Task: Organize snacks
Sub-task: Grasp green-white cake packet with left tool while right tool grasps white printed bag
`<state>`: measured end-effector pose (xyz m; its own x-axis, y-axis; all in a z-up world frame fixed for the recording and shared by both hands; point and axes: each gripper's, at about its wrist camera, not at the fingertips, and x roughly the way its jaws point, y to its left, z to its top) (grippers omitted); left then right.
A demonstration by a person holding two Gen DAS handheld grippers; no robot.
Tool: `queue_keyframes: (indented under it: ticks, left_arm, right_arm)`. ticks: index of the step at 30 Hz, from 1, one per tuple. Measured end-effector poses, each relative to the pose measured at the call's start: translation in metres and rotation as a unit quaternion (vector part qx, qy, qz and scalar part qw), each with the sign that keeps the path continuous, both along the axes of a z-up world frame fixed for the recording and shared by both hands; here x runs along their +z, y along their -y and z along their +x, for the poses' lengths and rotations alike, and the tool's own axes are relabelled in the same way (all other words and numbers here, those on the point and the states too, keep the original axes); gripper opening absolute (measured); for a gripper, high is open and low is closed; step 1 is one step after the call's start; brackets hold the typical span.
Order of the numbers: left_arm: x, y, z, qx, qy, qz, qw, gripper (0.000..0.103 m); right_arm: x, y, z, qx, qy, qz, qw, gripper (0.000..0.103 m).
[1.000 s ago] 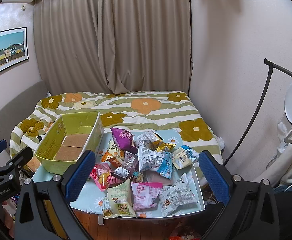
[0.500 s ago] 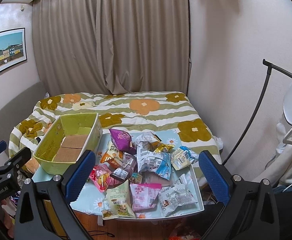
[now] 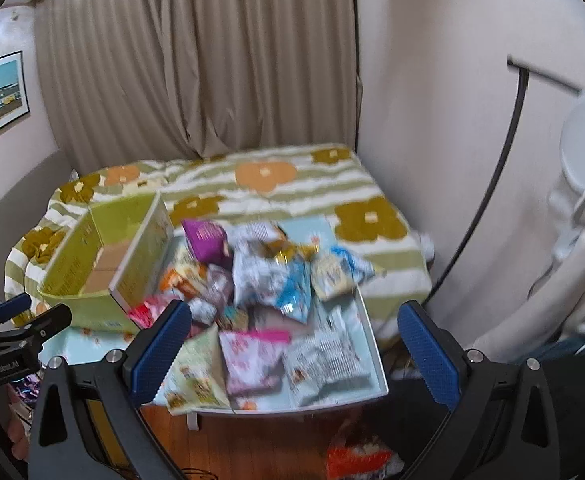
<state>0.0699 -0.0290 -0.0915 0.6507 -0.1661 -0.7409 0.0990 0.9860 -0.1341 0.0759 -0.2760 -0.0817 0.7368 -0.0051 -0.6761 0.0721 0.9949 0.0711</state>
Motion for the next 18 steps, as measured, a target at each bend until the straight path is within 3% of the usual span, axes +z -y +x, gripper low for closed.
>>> queue_keyframes:
  ticks: [10, 18]
  left_arm:
    - [-0.104, 0.042, 0.04, 0.027, -0.099, -0.015, 0.9946, 0.103]
    - [-0.157, 0.06, 0.067, 0.048, -0.149, -0.017, 0.9875, 0.102]
  right_arm:
    - [-0.101, 0.036, 0.036, 0.054, -0.082, 0.026, 0.995, 0.103]
    - [-0.152, 0.048, 0.073, 0.109, -0.121, 0.031, 0.986, 0.103]
